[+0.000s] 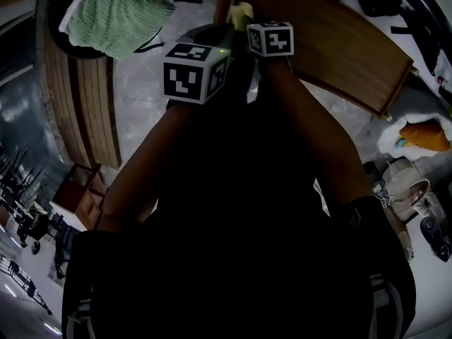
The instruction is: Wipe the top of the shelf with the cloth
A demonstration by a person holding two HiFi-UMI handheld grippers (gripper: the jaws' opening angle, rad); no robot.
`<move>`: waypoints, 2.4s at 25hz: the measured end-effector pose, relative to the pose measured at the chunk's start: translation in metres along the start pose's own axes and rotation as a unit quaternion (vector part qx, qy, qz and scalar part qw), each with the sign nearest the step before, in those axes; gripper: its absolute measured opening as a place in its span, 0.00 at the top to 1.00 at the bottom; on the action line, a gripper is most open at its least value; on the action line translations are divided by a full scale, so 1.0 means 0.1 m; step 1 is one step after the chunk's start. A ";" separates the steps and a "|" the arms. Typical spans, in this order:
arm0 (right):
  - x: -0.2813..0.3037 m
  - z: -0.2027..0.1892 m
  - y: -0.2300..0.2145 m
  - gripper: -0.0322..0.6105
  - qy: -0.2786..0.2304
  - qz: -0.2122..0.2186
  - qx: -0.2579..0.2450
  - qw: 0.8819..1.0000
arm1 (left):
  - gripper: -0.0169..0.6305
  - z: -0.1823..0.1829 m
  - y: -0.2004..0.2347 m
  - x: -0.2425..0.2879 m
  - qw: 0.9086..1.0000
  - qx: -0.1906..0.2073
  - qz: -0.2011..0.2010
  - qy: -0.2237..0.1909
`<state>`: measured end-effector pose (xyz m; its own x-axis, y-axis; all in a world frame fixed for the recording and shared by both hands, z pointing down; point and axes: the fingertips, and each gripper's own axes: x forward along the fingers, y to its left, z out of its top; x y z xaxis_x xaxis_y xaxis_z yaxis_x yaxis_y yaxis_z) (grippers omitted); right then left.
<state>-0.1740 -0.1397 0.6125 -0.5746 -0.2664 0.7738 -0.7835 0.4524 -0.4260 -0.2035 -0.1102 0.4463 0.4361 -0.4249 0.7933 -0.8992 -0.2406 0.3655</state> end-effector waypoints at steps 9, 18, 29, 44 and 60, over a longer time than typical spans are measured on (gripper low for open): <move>-0.03 -0.09 -0.12 0.88 0.014 -0.016 -0.054 0.998 | 0.96 -0.10 -0.11 0.16 1.000 0.002 -0.020 0.016; -0.60 -0.37 -0.84 0.88 0.007 -0.054 -0.026 0.998 | 0.96 -0.08 -0.68 0.63 0.998 0.029 -0.034 0.034; -1.73 -0.98 -2.15 0.88 0.007 -0.115 0.010 0.993 | 0.96 -0.30 -1.82 1.51 0.995 0.056 -0.053 0.065; -2.99 -1.54 -3.51 0.88 0.006 -0.213 0.059 0.975 | 0.96 -0.45 -3.37 2.30 0.983 0.105 -0.121 0.085; -3.65 -1.76 -4.05 0.88 0.059 -0.365 0.096 0.924 | 0.96 -0.44 -3.10 2.07 0.987 0.091 -0.118 0.067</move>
<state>0.3943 -0.0758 0.5855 0.1439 -0.3414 0.9288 -0.9864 0.0256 0.1622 0.1639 -0.0848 0.5187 0.6125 -0.2223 0.7586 -0.7469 -0.4770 0.4633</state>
